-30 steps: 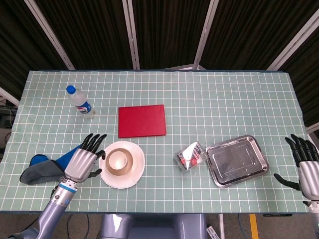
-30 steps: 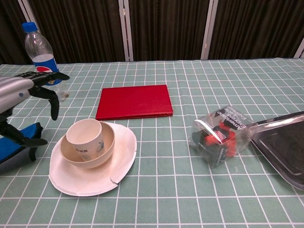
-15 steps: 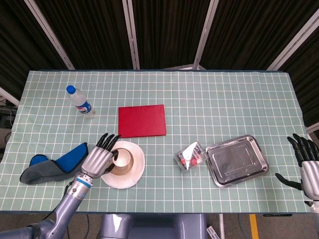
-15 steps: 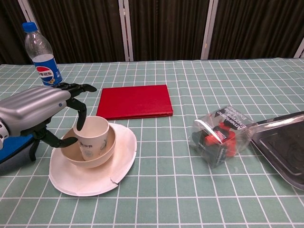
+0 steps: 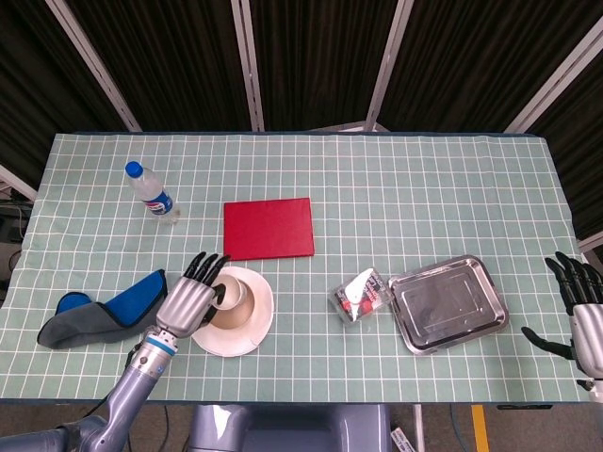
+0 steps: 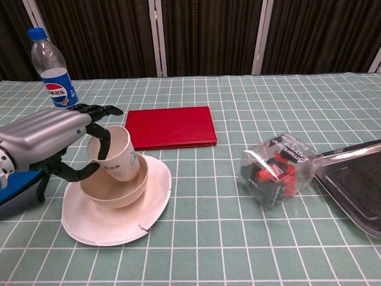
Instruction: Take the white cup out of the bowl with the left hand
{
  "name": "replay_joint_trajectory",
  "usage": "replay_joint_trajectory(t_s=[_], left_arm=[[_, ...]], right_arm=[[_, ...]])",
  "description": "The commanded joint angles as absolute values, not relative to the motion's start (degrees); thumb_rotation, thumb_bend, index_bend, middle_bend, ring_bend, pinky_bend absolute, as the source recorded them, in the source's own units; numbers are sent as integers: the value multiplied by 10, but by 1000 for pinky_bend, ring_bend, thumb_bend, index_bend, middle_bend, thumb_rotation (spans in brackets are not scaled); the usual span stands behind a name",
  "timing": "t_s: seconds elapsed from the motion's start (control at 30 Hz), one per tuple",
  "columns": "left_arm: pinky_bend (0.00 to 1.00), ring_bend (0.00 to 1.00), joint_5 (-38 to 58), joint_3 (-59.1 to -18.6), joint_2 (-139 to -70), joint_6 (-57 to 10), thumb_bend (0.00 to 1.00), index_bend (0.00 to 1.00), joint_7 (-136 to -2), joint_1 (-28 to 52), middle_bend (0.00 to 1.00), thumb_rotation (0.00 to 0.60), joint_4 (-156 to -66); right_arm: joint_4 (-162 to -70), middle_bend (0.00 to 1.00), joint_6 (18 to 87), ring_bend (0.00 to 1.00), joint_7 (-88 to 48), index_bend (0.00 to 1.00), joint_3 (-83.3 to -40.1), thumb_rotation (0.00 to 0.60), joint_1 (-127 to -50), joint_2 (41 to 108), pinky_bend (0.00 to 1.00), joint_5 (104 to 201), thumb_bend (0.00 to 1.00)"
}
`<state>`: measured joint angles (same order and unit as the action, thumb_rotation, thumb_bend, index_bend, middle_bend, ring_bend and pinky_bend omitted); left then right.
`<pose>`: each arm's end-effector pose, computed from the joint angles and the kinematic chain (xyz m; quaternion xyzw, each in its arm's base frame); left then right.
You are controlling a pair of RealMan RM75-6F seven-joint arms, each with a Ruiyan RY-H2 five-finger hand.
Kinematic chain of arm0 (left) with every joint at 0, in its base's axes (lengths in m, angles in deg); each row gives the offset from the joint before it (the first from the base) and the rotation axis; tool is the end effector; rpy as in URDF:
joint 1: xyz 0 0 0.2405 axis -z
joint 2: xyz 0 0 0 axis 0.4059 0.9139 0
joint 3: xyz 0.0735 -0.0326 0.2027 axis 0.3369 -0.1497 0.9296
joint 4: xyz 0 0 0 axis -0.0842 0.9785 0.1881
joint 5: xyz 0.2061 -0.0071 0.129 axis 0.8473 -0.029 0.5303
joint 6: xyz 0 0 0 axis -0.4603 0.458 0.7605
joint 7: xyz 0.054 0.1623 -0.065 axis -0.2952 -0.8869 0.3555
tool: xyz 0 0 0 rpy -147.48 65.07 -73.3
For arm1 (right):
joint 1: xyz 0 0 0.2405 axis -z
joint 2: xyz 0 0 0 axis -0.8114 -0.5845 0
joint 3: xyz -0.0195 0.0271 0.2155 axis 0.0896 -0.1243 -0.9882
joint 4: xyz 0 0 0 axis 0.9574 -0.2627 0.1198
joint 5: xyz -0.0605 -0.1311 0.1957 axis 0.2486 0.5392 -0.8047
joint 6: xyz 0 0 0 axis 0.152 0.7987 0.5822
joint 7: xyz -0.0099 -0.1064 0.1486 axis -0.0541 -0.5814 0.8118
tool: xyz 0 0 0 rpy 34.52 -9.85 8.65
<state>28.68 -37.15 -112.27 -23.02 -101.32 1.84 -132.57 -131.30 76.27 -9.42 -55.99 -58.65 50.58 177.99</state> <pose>-0.1132 0.2750 -0.0636 -0.7531 -0.3148 -0.3761 0.4385 -0.2959 -0.2256 0.1520 0.5738 -0.3826 0.4437 0.5723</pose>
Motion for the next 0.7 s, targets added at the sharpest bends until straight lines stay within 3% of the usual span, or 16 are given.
replay_joint_trajectory(t_s=[0.03, 0.33, 0.7], left_arm=[[0, 0, 303, -373, -1100, -208, 591, 596, -996, 12, 0, 600, -1344], [0, 0, 309, -387, -1018, -147, 592, 595, -942, -18, 0, 600, -1367], [0, 0, 241, -401, -1017, -189, 592, 596, -864, -13, 0, 600, -1242]], right_arm=[[-1313, 0, 763, 0, -95, 30, -560, 600, -586, 506, 0, 1780, 37], [-1314, 0, 763, 0, -97, 30, -560, 600, -586, 506, 0, 1779, 37], [-1317, 0, 758, 0, -116, 31, -556, 600, -588, 513, 0, 1783, 36]])
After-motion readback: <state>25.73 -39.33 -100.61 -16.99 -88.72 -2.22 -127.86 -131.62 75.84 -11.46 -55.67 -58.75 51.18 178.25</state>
